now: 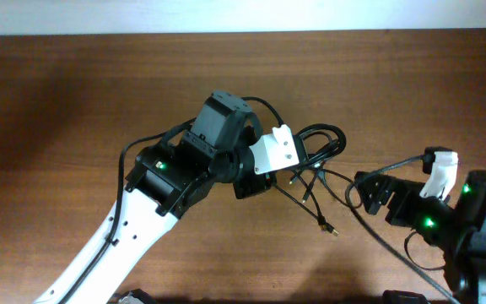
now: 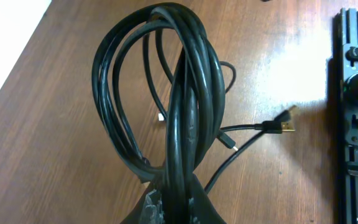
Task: Untangle cables
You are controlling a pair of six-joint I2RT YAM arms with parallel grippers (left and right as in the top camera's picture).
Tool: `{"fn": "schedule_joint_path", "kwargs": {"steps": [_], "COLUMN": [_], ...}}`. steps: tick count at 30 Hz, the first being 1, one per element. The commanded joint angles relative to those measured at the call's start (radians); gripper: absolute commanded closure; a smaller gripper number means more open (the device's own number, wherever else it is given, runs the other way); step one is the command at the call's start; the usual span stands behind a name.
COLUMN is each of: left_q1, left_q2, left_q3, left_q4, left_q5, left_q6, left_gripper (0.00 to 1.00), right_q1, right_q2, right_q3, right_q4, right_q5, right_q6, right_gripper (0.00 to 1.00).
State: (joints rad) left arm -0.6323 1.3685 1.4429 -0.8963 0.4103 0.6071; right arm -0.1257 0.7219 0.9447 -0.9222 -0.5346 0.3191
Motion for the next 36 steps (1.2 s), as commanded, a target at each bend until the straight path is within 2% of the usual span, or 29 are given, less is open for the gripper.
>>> {"fn": "schedule_joint_path", "kwargs": {"steps": [1, 4, 7, 9, 14, 15, 18, 24, 25, 28, 29, 32, 34, 36], "left_q1": [-0.001, -0.052, -0.089, -0.11, -0.14, -0.14, -0.163, -0.215, -0.218, -0.218, -0.218, -0.218, -0.216, -0.216], "left_q2": [-0.017, 0.0, 0.015, 0.027, 0.043, 0.043, 0.043, 0.043, 0.043, 0.043, 0.043, 0.043, 0.043, 0.043], "left_q3": [0.002, 0.002, 0.002, 0.002, 0.002, 0.002, 0.002, 0.002, 0.002, 0.002, 0.002, 0.002, 0.002, 0.002], "left_q4": [0.04, 0.123, 0.161, 0.199, 0.223, 0.223, 0.225, 0.23, 0.23, 0.23, 0.23, 0.23, 0.23, 0.232], "left_q5": [0.108, 0.108, 0.068, 0.012, 0.005, 0.016, 0.045, 0.045, 0.045, 0.045, 0.045, 0.045, 0.012, -0.064], "left_q6": [-0.016, -0.017, -0.029, -0.088, -0.114, -0.114, -0.114, -0.113, -0.113, -0.113, -0.113, -0.113, -0.115, -0.172], "left_gripper": [1.0, 1.0, 1.0, 1.0, 1.0, 1.0, 1.0, 1.0, 1.0, 1.0, 1.0, 1.0, 1.0, 1.0], "right_q1": [-0.006, -0.006, -0.006, -0.006, -0.006, -0.006, -0.006, -0.006, -0.006, -0.006, -0.006, -0.006, -0.006, -0.006], "right_q2": [-0.008, -0.008, -0.008, -0.008, -0.008, -0.008, -0.008, -0.006, -0.006, -0.006, -0.006, -0.006, -0.006, -0.006], "right_q3": [0.003, 0.003, 0.003, 0.003, 0.003, 0.003, 0.003, 0.003, 0.003, 0.003, 0.003, 0.003, 0.003, 0.003], "right_q4": [0.045, 0.144, 0.153, 0.154, 0.209, 0.219, 0.222, 0.222, 0.222, 0.222, 0.222, 0.222, 0.216, 0.208], "right_q5": [-0.244, -0.45, -0.487, -0.49, -0.486, -0.476, -0.399, -0.324, -0.318, -0.317, -0.317, -0.317, -0.318, -0.318], "right_q6": [0.082, 0.083, 0.083, 0.083, 0.113, 0.113, 0.112, 0.113, 0.113, 0.112, 0.112, 0.111, 0.11, 0.108], "right_gripper": [0.07, 0.12, 0.12, 0.12, 0.16, 0.19, 0.52, 0.57, 0.65, 0.77, 0.85, 0.96, 0.96, 0.96]}}
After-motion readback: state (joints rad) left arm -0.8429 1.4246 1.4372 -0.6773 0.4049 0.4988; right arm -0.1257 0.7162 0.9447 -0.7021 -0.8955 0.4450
